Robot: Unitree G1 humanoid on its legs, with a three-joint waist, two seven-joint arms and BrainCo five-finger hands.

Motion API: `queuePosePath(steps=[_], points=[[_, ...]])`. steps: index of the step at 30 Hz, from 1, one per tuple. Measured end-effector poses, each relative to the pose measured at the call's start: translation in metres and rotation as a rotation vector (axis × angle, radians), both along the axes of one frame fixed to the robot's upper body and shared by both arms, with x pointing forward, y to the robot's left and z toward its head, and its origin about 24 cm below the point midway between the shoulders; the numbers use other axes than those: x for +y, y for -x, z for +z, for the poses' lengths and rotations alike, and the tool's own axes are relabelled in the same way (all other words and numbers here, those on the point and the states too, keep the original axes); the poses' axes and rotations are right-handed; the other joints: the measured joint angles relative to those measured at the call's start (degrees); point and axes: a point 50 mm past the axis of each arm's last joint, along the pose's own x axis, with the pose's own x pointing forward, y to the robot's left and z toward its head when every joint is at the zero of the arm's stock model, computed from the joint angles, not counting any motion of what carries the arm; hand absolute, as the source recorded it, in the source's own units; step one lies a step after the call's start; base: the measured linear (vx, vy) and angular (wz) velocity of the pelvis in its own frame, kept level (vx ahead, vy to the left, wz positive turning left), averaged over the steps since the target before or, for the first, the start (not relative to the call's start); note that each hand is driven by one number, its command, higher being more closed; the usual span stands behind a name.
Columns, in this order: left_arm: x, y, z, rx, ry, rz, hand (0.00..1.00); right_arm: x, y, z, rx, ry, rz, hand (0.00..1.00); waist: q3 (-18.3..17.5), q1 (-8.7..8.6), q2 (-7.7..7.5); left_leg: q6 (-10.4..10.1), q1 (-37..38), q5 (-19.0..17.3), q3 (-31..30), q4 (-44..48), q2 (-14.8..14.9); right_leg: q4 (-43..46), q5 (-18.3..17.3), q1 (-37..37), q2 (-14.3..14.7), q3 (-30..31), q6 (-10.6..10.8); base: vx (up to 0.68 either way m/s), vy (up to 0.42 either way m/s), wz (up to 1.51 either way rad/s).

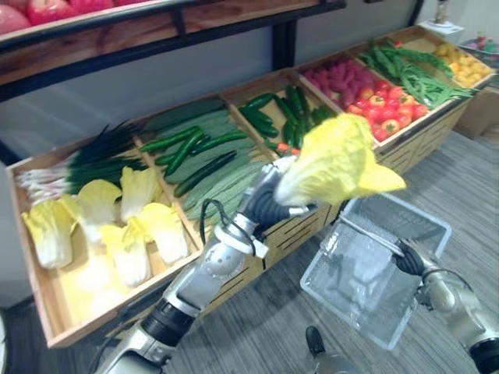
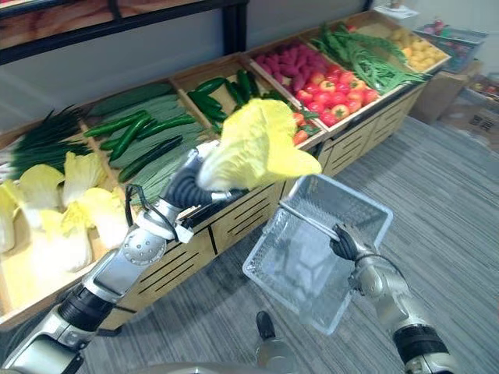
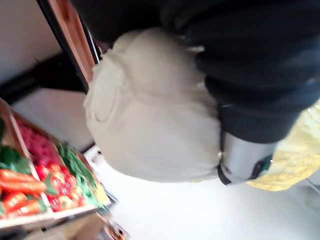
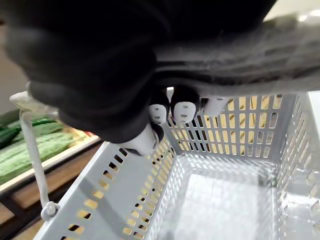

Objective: Pick vegetable in the basket

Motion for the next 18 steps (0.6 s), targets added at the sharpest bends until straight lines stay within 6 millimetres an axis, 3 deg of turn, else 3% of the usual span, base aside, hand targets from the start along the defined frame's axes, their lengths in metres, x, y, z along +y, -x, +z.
queuePosePath(steps=[3,10,13,18], points=[[-0.014,0.012,-0.004,0.031,-0.081,-0.178,1.00,0.012,-0.005,0.015,-0.024,0.065,0.133,1.00,-1.6,-0.13,1.18,-0.9,0.3,-1.3,2.2,2.4,1.8,0.0,0.1,-0.1,1.4,0.9,-0.1,0.00,-0.065,-0.33],[-0.032,0.030,-0.011,0.093,-0.219,-0.447,1.00,0.030,-0.016,0.032,-0.004,0.078,0.300,1.00,-2.3,-0.27,2.11,-2.2,1.0,-2.1,6.6,4.9,3.8,0.1,0.1,-1.0,3.4,2.8,-0.2,-0.05,-0.069,-0.26],[-0.027,0.033,-0.019,0.112,-0.304,-0.476,1.00,0.037,-0.021,0.036,0.013,0.097,0.340,1.00,-2.4,-1.45,2.34,-2.2,1.9,-2.1,8.4,5.6,4.6,1.5,-0.5,-1.6,4.4,2.8,-0.9,-0.06,-0.078,-0.21],[-0.020,0.036,-0.033,0.184,-0.399,-0.522,1.00,0.028,-0.029,0.046,0.026,0.080,0.311,1.00,-3.2,-1.79,3.35,-2.2,2.6,-2.1,11.7,6.0,5.0,3.2,-1.2,-3.5,4.9,1.0,-1.4,-0.05,-0.056,-0.27]])
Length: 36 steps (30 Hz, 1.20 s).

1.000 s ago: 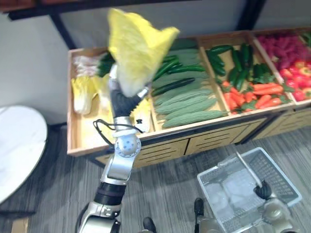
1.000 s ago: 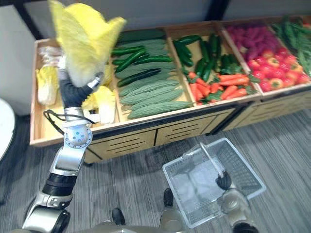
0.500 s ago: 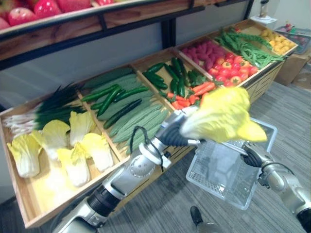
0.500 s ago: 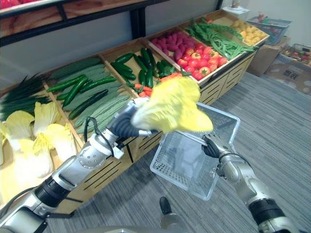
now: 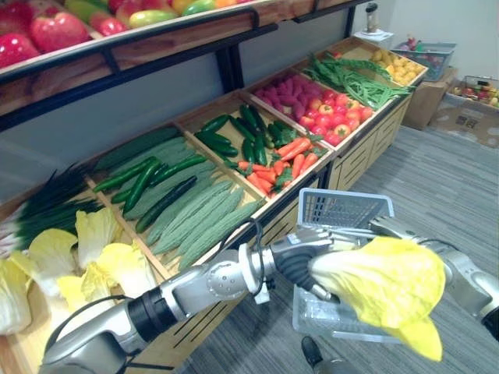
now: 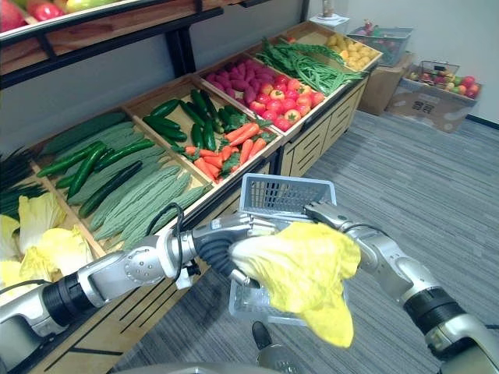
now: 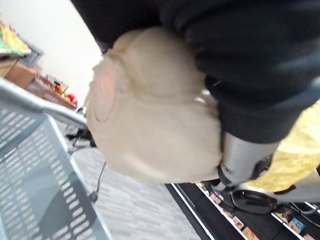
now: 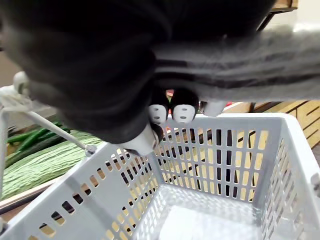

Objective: Pick vegetable in the basket

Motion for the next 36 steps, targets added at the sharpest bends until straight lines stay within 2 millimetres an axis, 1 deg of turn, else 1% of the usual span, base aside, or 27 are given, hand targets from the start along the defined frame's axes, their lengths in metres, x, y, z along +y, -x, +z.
queuePosePath(steps=[2,3,5,8,9,10,11,12,13,16,19,21,26,31,36], points=[[0.002,-0.001,-0.009,0.026,-0.046,-0.001,1.00,-0.003,-0.002,0.000,0.017,-0.030,-0.021,1.00,-0.1,-0.39,0.16,-0.2,0.6,0.1,0.9,0.0,0.3,0.7,0.0,-0.3,0.2,-1.6,-0.6,-0.06,-0.050,-0.10],[0.004,-0.003,-0.014,0.038,-0.071,0.002,1.00,-0.004,-0.002,0.000,0.025,-0.051,-0.035,1.00,-0.1,-1.03,0.20,-0.4,0.6,0.2,0.9,-0.1,0.5,0.8,0.0,-0.3,0.2,-1.9,-0.7,-0.05,-0.034,-0.01],[0.006,-0.006,-0.020,0.054,-0.094,0.021,1.00,-0.006,-0.003,0.000,0.029,-0.070,-0.053,1.00,-0.2,-1.27,0.33,-0.4,0.6,0.3,1.0,-0.1,0.6,0.9,0.0,-0.3,0.3,-2.0,-0.7,-0.05,-0.021,0.00],[0.016,-0.016,-0.035,0.086,-0.158,0.079,1.00,-0.008,-0.003,0.000,0.034,-0.088,-0.073,1.00,-0.5,-1.51,0.79,-0.5,0.7,0.3,1.0,-0.1,0.6,1.1,0.0,-0.4,0.2,-2.4,-0.7,-0.09,-0.018,0.00],[0.020,-0.018,-0.043,0.092,-0.189,0.102,1.00,-0.009,-0.003,0.000,0.036,-0.088,-0.078,1.00,-0.5,-1.54,0.85,-0.5,0.7,0.3,1.0,-0.1,0.6,1.4,-0.1,-0.5,0.2,-2.4,-0.8,-0.09,-0.016,0.05],[0.022,-0.017,-0.054,0.106,-0.220,0.120,1.00,-0.009,-0.003,0.000,0.041,-0.090,-0.082,1.00,-0.5,-1.55,0.84,-0.5,0.7,0.2,0.8,-0.3,0.6,1.6,-0.9,-0.5,0.1,-2.9,-1.3,-0.08,-0.011,0.05],[0.022,-0.016,-0.059,0.109,-0.235,0.126,1.00,-0.009,-0.003,0.000,0.044,-0.091,-0.083,1.00,-0.5,-1.51,0.82,-0.6,0.7,0.2,0.8,-0.3,0.6,1.6,-1.0,-0.5,-0.1,-3.6,-1.5,-0.09,-0.002,0.05],[0.021,-0.014,-0.067,0.120,-0.254,0.134,1.00,-0.009,-0.003,0.000,0.051,-0.090,-0.082,1.00,-0.4,-1.47,0.76,-0.9,0.7,0.0,0.8,-0.4,0.6,1.5,-1.0,-0.5,-0.5,-4.9,-1.5,-0.07,0.008,0.05],[0.018,-0.011,-0.080,0.124,-0.296,0.147,1.00,-0.009,-0.004,0.000,0.054,-0.089,-0.085,1.00,-0.4,-1.36,0.69,-1.1,0.7,0.0,0.8,-0.6,0.5,1.6,-1.0,-0.5,-1.0,-6.1,-1.5,-0.08,0.022,0.05],[0.013,-0.013,-0.099,0.108,-0.363,0.186,1.00,-0.007,-0.004,0.002,0.056,-0.095,-0.076,1.00,-0.3,-1.36,0.47,-1.1,0.6,0.0,0.6,-1.2,-0.1,1.5,-0.4,-0.5,-1.4,-6.3,-1.4,-0.06,0.045,0.04],[0.012,-0.021,-0.106,0.075,-0.397,0.237,1.00,-0.003,-0.004,0.004,0.061,-0.108,-0.058,1.00,-0.1,-1.40,0.25,-1.1,0.6,0.0,0.6,-1.4,-0.4,1.5,-0.1,-0.5,-1.6,-6.3,-1.5,-0.03,0.047,0.02],[0.014,-0.029,-0.110,0.037,-0.423,0.295,1.00,0.004,-0.004,0.005,0.064,-0.131,-0.035,1.00,0.2,-1.50,-0.22,-1.1,0.7,0.0,0.7,-1.6,-0.6,1.6,-0.1,-0.5,-1.7,-6.3,-1.4,-0.04,0.050,0.02],[0.014,-0.040,-0.118,0.037,-0.432,0.395,1.00,0.012,-0.004,0.003,0.087,-0.178,-0.019,1.00,0.9,-1.44,-1.25,-1.1,0.7,0.0,1.0,-1.6,-0.7,1.5,-0.1,-0.6,-1.7,-6.1,-1.4,-0.04,0.027,-0.01],[0.010,-0.057,-0.115,-0.006,-0.439,0.469,1.00,0.014,-0.005,0.008,0.092,-0.216,-0.011,1.00,2.0,-1.46,-2.40,-1.1,0.3,-0.3,1.6,-1.2,-0.7,1.7,-0.1,-1.4,-1.5,-5.5,-1.4,-0.06,-0.004,-0.06],[0.007,-0.067,-0.109,-0.030,-0.415,0.513,1.00,0.015,-0.005,0.010,0.097,-0.239,-0.013,1.00,3.0,-1.52,-2.51,-1.5,0.3,-0.6,2.5,-1.0,-0.4,1.7,-0.1,-1.9,-1.0,-4.9,-1.4,-0.06,-0.012,-0.09]])
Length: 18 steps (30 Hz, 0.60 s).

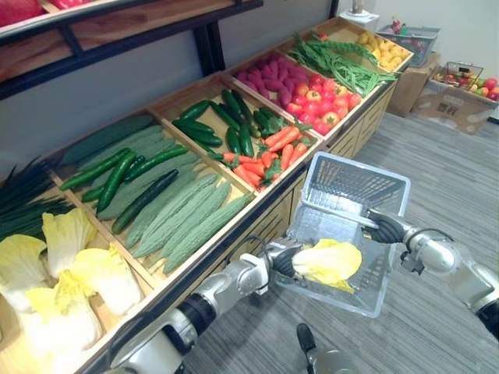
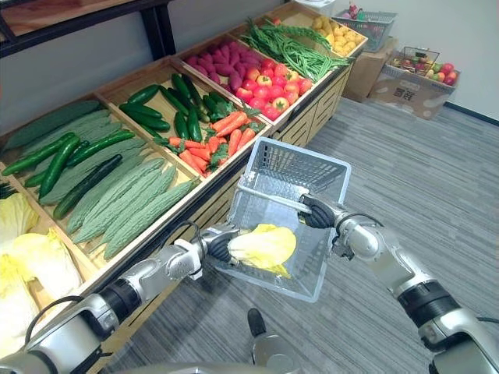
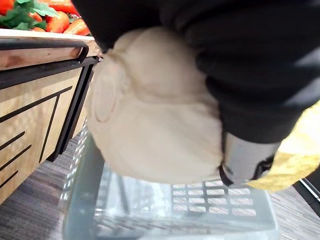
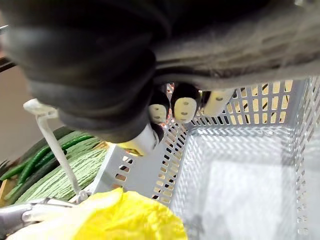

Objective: Pick vegetable in the basket

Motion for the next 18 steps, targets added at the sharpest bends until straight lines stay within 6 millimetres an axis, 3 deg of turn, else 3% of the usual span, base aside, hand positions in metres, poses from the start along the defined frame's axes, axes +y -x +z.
queuePosePath(steps=[10,11,18], points=[[-0.015,-0.005,0.010,-0.032,0.042,-0.017,1.00,0.005,0.001,0.000,0.033,-0.025,0.024,1.00,1.0,0.10,-0.40,-0.1,-0.2,-0.3,1.2,1.0,0.1,0.0,0.0,-0.4,0.1,0.6,0.0,-0.06,0.005,-0.04],[-0.017,-0.005,0.012,-0.037,0.048,-0.020,0.00,0.007,0.002,0.000,0.033,-0.025,0.035,1.00,1.1,0.08,-0.45,-0.1,-0.2,-0.3,1.3,1.0,0.1,0.0,0.0,-0.4,0.1,0.7,0.0,-0.07,-0.006,-0.01],[-0.032,-0.007,0.021,-0.062,0.070,-0.047,0.00,0.019,0.006,-0.003,0.060,-0.021,0.097,1.00,1.3,0.18,-0.71,-0.1,-0.4,-0.7,1.4,2.0,0.8,0.0,0.0,-0.5,0.2,0.5,0.0,-0.07,-0.017,0.01]])
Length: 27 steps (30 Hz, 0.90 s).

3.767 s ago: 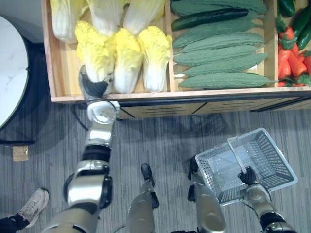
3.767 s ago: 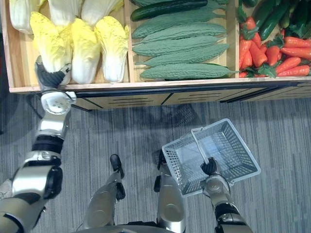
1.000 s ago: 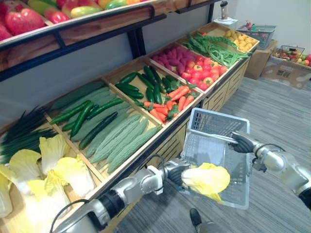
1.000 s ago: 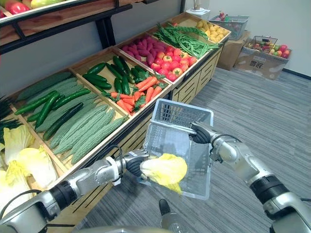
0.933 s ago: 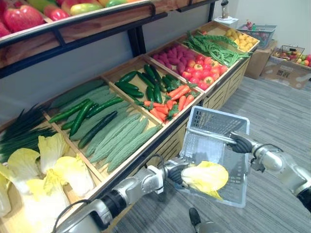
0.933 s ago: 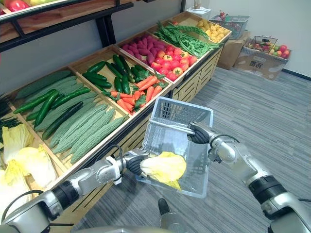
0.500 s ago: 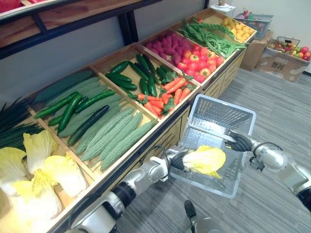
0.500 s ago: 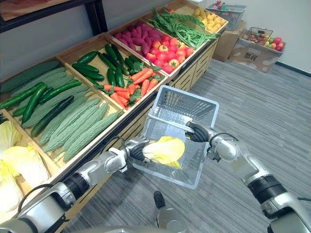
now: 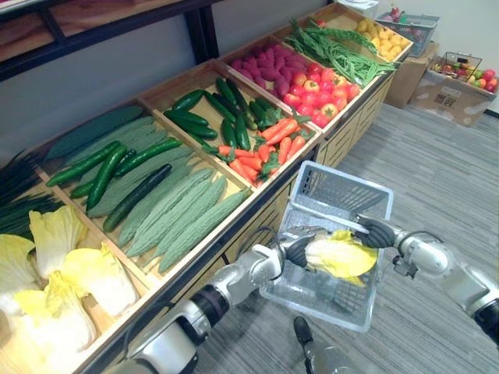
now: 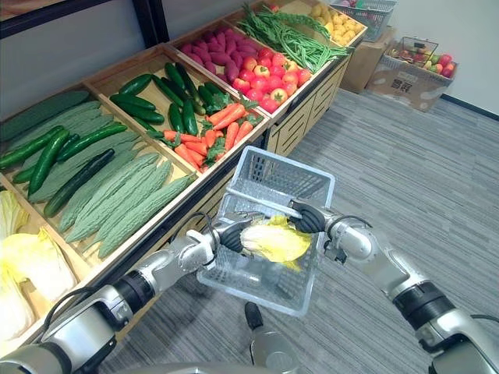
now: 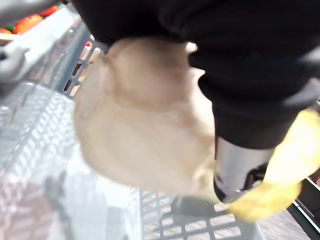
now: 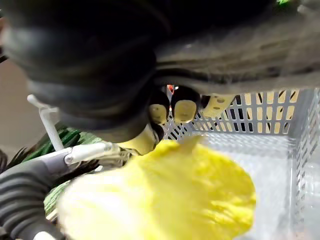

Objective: Pick vegetable in the basket

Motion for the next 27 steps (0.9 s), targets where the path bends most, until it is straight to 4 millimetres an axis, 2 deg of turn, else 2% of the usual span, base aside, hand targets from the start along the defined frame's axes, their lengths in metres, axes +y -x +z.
queuePosePath(steps=[10,14,17,19,21,24,27], points=[[-0.012,-0.002,0.009,-0.022,0.027,-0.021,0.00,0.003,0.003,-0.007,0.039,0.015,0.025,1.00,1.2,0.02,-0.04,0.1,-0.6,-0.6,-0.6,1.1,0.9,0.0,0.0,0.0,0.0,-0.7,0.0,-0.07,-0.015,0.03],[-0.018,0.001,0.015,-0.042,0.032,-0.056,0.00,-0.005,0.005,-0.006,0.029,0.003,-0.016,1.00,1.2,0.19,-0.04,0.1,-1.7,-0.6,-2.6,1.2,1.1,0.0,0.0,0.1,-0.9,-2.5,0.0,-0.06,-0.011,0.26],[-0.031,0.017,0.033,-0.113,0.055,-0.175,0.00,-0.016,0.003,-0.003,-0.009,-0.017,-0.092,1.00,1.3,0.47,-0.09,0.3,-2.7,-0.7,-4.2,1.9,1.2,0.2,0.0,0.2,-1.7,-3.9,0.0,-0.08,0.003,0.30],[-0.049,0.042,0.059,-0.159,0.148,-0.332,0.00,-0.032,0.001,-0.006,-0.031,-0.036,-0.203,1.00,1.7,1.14,-0.03,0.6,-2.6,-0.9,-5.3,2.0,1.3,0.4,-0.1,1.3,-2.4,-5.3,0.0,-0.10,0.018,0.28],[-0.056,0.062,0.077,-0.175,0.233,-0.449,0.00,-0.045,0.002,-0.009,-0.049,-0.042,-0.288,1.00,1.7,1.79,-0.06,1.1,-3.3,-1.4,-6.6,2.6,1.3,0.7,-0.2,1.3,-3.0,-6.4,0.2,-0.11,0.011,0.31],[-0.057,0.086,0.091,-0.167,0.288,-0.588,0.00,-0.063,0.001,-0.014,-0.069,-0.071,-0.430,1.00,1.7,2.06,-0.04,1.6,-4.7,-1.9,-8.9,3.8,1.3,1.0,-0.3,1.4,-4.4,-8.1,0.3,-0.10,0.011,0.37],[-0.043,0.103,0.094,-0.108,0.297,-0.665,0.00,-0.092,0.010,-0.028,-0.071,-0.104,-0.641,1.00,1.7,3.39,0.02,2.2,-6.3,-2.3,-12.1,5.0,1.5,1.1,-0.3,2.1,-5.8,-10.6,0.4,-0.10,0.000,0.47]])
